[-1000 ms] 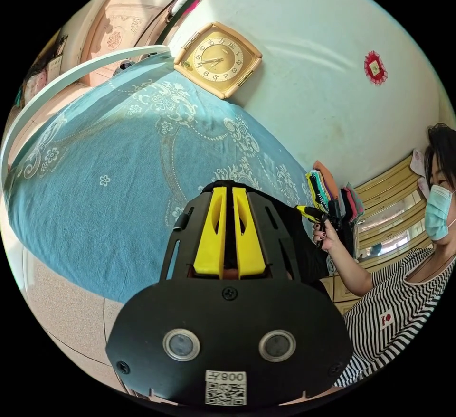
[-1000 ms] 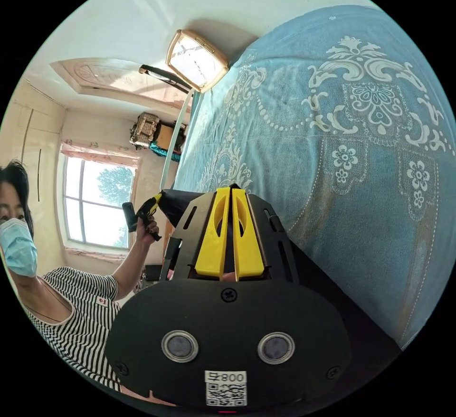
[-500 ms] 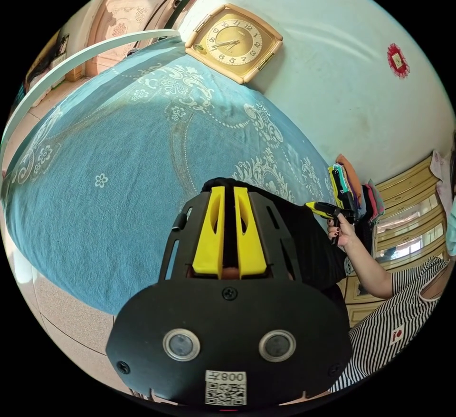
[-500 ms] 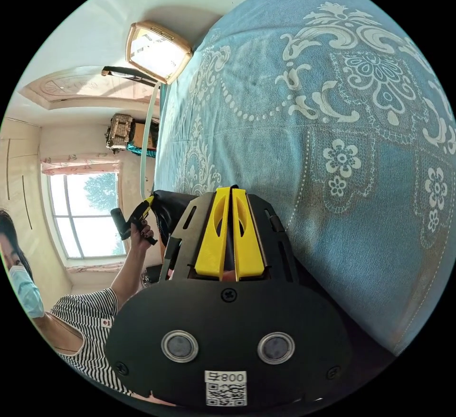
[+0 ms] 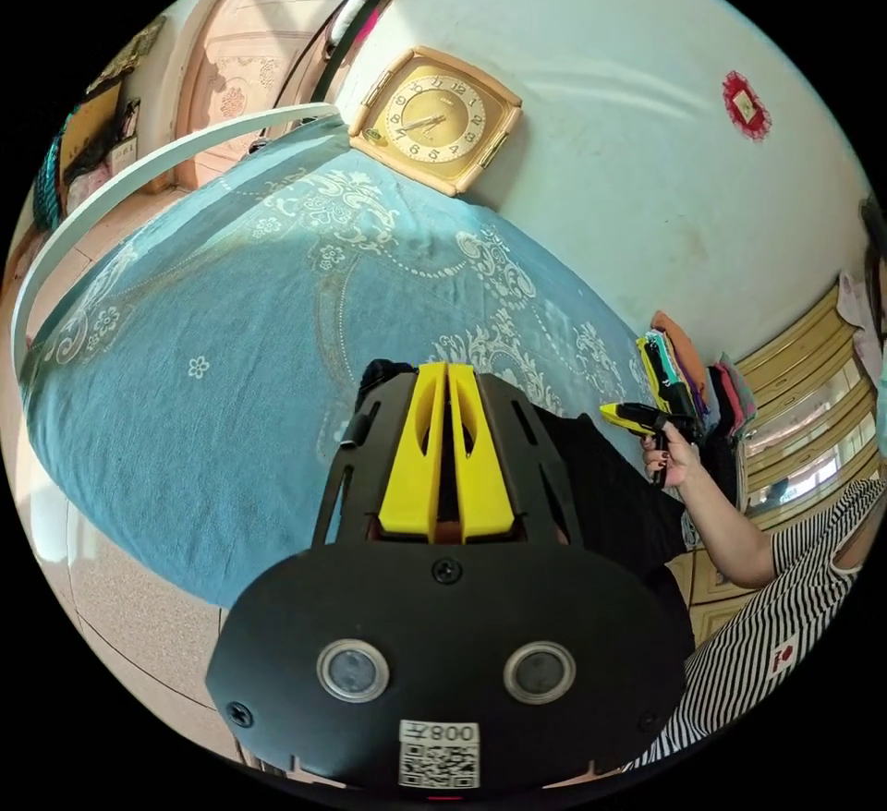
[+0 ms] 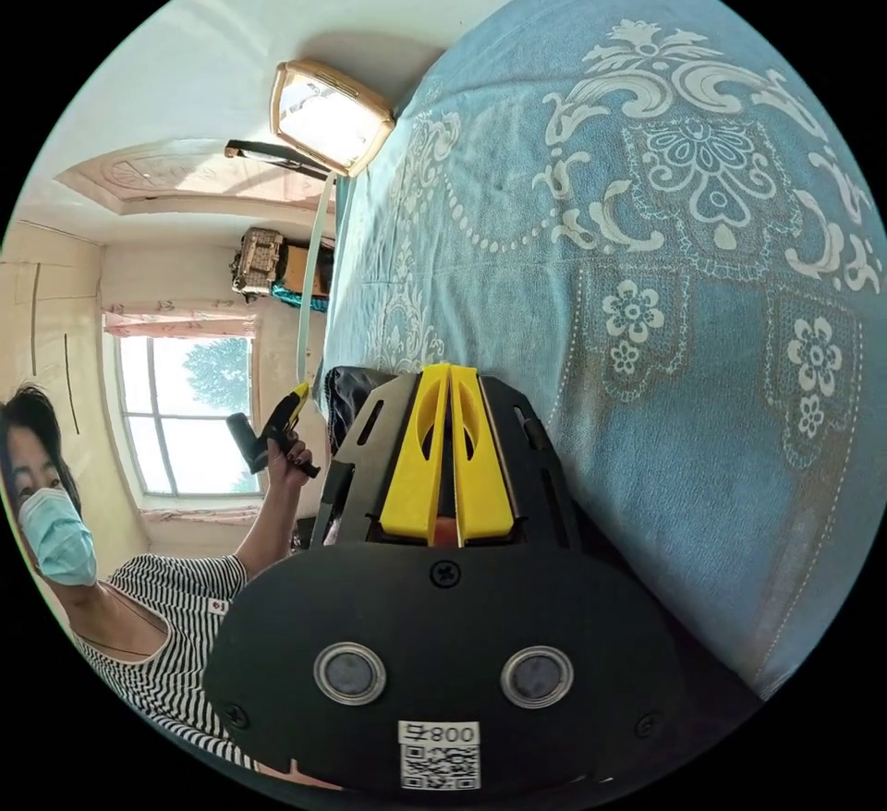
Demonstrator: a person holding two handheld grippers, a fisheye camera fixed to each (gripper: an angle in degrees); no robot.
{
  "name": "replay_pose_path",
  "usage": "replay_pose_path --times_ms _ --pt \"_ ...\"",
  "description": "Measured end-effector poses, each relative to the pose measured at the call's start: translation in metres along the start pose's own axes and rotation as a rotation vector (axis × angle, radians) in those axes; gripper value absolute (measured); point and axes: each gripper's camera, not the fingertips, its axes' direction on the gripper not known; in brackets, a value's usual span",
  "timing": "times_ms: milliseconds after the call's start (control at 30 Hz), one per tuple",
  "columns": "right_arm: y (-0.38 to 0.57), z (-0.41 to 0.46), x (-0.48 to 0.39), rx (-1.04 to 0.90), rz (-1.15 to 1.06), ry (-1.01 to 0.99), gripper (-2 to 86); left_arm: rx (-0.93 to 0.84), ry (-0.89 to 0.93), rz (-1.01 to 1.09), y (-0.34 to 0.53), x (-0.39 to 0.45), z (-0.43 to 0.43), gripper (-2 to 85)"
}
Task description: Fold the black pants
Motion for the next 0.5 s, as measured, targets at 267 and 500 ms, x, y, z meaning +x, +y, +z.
replay_pose_path --times_ms 267,500 --pt "0.049 0.039 -0.069 -0.085 -0.238 0.348 -0.1 -0.247 -0.058 0.22 0.006 0.107 0.09 0.2" --pt "0.096 0.071 -0.105 -0.108 -0.383 0.59 -0.3 -0.332 -0.24 0.324 0.011 0.171 0.139 0.2"
